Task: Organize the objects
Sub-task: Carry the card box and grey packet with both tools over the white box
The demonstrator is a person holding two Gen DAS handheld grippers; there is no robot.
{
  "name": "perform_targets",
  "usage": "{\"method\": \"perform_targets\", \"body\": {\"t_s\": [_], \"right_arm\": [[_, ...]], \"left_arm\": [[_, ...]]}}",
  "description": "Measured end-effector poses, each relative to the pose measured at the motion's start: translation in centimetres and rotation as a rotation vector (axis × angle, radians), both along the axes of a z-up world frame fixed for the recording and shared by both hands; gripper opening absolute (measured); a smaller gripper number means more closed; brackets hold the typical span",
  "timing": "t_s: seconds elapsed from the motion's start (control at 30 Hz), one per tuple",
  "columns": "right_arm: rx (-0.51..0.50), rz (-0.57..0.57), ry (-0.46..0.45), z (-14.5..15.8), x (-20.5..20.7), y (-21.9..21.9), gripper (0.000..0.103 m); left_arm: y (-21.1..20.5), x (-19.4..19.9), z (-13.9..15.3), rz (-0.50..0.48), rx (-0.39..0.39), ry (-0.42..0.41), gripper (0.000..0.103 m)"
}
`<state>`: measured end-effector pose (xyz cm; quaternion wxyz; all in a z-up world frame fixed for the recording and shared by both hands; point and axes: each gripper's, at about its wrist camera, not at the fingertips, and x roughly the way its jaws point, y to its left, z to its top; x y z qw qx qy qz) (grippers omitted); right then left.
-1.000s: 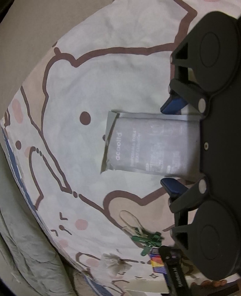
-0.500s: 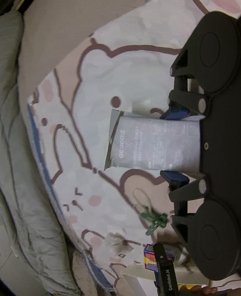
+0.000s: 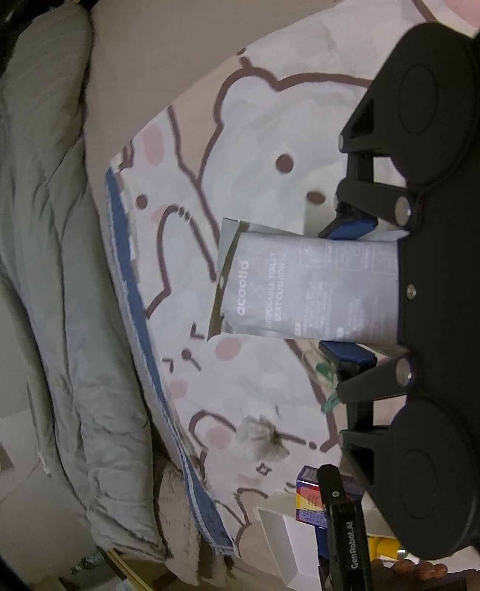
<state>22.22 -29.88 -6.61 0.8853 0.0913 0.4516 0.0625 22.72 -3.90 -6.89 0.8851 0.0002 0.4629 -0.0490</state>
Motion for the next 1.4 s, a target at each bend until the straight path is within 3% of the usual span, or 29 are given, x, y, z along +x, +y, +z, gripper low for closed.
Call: {"method": "perform_targets", "body": {"t_s": [0.8, 1.07, 1.4], "right_arm": [[-0.033, 0.181, -0.096, 3.1, -0.8, 11.5, 0.057], [-0.047, 0.295, -0.113, 3.4, -0.9, 15.6, 0.057], [-0.082, 0.449, -0.165, 4.2, 0.8, 21.3, 0.057]], "left_arm": [[12.5, -3.0, 5.1, 0.142, 0.005, -0.129, 0.089], [19.3, -3.1, 5.7, 0.250, 0.013, -0.171, 0.089], [26.4, -3.3, 4.6, 0.350, 0.050, -0.165, 0.089]]}}
